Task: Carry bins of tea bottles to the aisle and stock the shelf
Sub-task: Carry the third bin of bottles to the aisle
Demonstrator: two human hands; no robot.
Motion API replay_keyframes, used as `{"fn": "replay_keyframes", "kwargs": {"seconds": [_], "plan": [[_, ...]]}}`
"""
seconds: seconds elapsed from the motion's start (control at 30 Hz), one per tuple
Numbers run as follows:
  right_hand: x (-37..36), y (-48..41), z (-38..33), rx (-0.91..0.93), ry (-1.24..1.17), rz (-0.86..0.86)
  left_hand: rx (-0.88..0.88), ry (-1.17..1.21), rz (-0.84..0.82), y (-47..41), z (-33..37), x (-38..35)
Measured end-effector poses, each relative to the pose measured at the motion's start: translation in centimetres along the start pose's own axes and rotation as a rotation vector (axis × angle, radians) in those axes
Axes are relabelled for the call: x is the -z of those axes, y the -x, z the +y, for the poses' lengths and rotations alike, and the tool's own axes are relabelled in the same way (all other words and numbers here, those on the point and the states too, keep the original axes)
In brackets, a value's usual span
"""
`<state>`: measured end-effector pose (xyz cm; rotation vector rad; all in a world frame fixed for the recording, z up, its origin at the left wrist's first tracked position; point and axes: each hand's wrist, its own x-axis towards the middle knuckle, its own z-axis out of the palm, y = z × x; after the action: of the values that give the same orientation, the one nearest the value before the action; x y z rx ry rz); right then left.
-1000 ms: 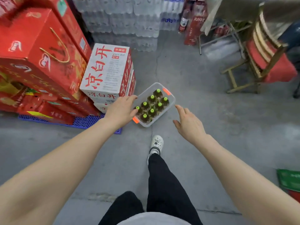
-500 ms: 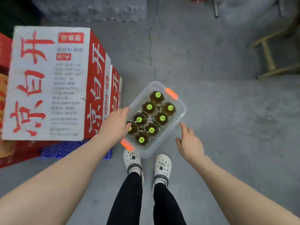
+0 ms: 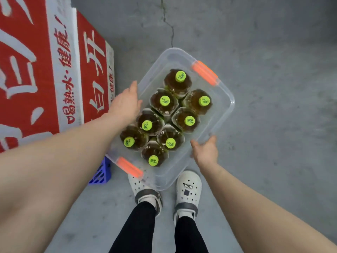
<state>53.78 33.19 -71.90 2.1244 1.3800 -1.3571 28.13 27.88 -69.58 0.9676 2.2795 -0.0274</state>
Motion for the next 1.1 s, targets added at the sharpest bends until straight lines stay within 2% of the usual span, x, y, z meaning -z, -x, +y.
{"fn": "replay_keyframes", "kwargs": {"seconds": [0.13, 0.27, 0.43, 0.73, 0.93, 1.1], "plan": [[-0.6, 0.1, 0.1, -0.035, -0.247, 0.02, -0.033, -0.027, 0.004, -0.3, -0.8, 1.1], [0.7, 1.2, -0.2, -0.032, -0.247, 0.064, -0.01, 0.01, -0.013, 1.7, -0.3, 2.0], [5.4, 4.3, 0.3, 0.048, -0.048, 0.082, 0.074, 0.112, -0.025, 8.4, 0.3, 2.4], [15.3, 16.7, 0.7, 0.227, 0.278, 0.018, 0.254, 0.432, 0.01, 25.1, 1.9, 5.6], [20.6, 26.9, -0.4, 0.4, 0.453, -0.02, 0.393, 0.614, 0.099, 37.3, 2.8, 9.8], [21.9, 35.3, -1.6, 0.539, 0.557, -0.04, 0.517, 0.752, 0.223, 47.2, 2.3, 11.2]]}}
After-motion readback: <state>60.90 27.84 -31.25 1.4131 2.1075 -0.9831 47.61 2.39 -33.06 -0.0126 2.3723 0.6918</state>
